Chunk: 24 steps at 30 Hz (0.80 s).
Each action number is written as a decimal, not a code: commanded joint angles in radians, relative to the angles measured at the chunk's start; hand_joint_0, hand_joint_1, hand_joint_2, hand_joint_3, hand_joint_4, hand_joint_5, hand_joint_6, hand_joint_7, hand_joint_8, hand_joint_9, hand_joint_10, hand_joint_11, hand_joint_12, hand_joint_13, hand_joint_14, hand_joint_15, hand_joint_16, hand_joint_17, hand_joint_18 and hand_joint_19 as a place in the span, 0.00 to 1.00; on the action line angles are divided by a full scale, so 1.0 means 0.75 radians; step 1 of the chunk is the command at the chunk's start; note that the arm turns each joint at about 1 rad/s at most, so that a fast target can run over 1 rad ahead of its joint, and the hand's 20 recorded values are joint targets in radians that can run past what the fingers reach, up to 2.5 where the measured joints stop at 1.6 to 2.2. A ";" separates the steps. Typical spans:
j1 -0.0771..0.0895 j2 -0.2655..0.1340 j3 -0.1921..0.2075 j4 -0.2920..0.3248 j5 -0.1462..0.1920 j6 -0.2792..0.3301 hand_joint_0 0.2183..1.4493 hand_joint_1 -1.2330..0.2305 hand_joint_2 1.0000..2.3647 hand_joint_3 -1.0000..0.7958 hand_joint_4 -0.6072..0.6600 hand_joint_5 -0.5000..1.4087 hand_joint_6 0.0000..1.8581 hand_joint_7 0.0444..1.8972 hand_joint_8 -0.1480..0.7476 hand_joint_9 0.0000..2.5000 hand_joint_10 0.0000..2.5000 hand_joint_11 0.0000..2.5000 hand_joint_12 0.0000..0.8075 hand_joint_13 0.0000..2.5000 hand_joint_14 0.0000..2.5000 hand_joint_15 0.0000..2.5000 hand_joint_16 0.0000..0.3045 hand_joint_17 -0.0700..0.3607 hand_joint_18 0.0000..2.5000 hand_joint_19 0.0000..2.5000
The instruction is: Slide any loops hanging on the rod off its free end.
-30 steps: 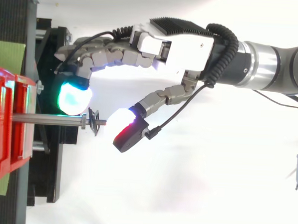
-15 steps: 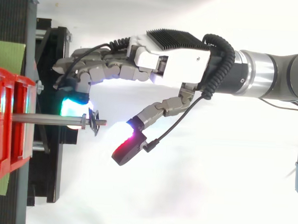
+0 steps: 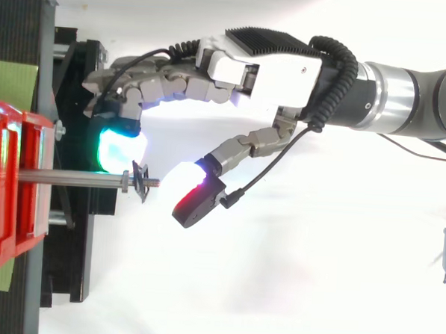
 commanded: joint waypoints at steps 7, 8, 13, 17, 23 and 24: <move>0.005 0.000 0.012 -0.001 0.000 -0.009 0.32 0.43 0.00 0.33 0.70 0.22 0.27 0.62 0.46 0.20 0.00 0.00 0.40 0.13 0.00 0.00 0.17 0.43 0.11 0.03; 0.009 0.000 0.012 -0.001 0.002 -0.013 0.32 0.43 0.01 0.33 0.70 0.22 0.27 0.62 0.46 0.20 0.00 0.00 0.40 0.13 0.00 0.00 0.17 0.43 0.11 0.03; 0.019 -0.002 0.012 -0.003 0.002 -0.029 0.31 0.42 0.01 0.33 0.69 0.22 0.27 0.62 0.46 0.20 0.00 0.00 0.40 0.13 0.00 0.00 0.17 0.43 0.11 0.03; 0.019 0.000 0.012 -0.013 -0.002 -0.025 0.31 0.42 0.00 0.33 0.69 0.22 0.27 0.62 0.46 0.20 0.00 0.00 0.40 0.13 0.00 0.00 0.17 0.43 0.11 0.03; 0.019 0.000 0.012 -0.013 -0.002 -0.023 0.32 0.41 0.01 0.34 0.67 0.22 0.27 0.67 0.46 0.21 0.00 0.00 0.40 0.13 0.00 0.00 0.17 0.43 0.12 0.03; 0.019 0.000 0.012 -0.013 -0.002 -0.023 0.32 0.41 0.01 0.34 0.66 0.22 0.27 0.66 0.46 0.21 0.00 0.00 0.40 0.13 0.00 0.00 0.17 0.43 0.12 0.03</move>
